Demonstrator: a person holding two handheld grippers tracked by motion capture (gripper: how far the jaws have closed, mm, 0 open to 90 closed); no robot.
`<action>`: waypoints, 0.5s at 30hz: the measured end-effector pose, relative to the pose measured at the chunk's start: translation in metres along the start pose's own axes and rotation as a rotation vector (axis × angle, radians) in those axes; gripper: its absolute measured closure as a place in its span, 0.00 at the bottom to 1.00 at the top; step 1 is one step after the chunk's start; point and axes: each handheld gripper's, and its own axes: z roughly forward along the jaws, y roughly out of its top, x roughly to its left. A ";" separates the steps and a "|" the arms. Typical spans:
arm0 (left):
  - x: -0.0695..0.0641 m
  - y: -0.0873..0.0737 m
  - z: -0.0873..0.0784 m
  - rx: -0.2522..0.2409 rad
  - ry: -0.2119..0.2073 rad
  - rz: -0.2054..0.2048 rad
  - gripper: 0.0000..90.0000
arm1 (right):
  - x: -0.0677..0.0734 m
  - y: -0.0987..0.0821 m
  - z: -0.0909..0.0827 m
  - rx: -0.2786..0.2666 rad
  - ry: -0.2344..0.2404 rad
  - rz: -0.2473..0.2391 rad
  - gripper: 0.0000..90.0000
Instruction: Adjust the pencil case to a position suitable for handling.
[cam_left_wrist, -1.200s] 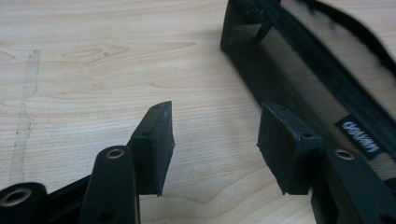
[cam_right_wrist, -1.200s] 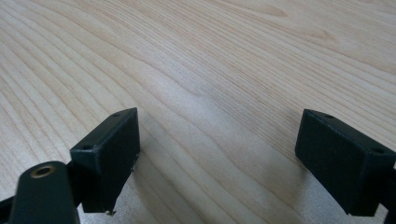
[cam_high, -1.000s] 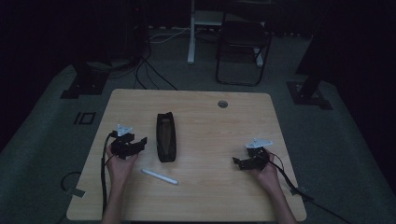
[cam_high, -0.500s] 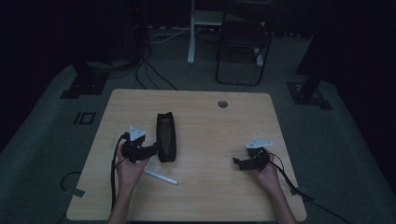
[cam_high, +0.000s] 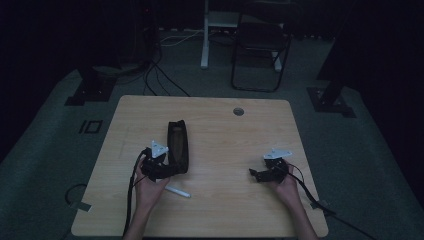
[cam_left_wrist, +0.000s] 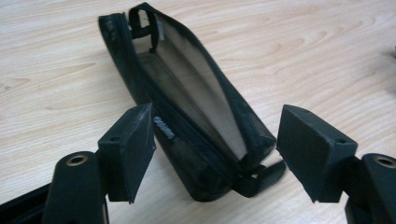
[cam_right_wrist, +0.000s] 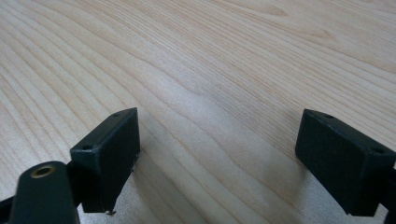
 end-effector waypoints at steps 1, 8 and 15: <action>-0.002 -0.001 0.000 0.005 0.002 0.005 0.30 | 0.000 0.000 0.000 0.000 0.000 0.000 0.15; -0.002 -0.009 0.003 0.029 0.010 0.007 0.30 | 0.000 0.000 0.000 0.000 0.000 0.000 0.15; 0.014 -0.014 0.001 0.064 0.150 0.015 0.37 | 0.000 0.000 0.000 0.000 0.000 0.000 0.15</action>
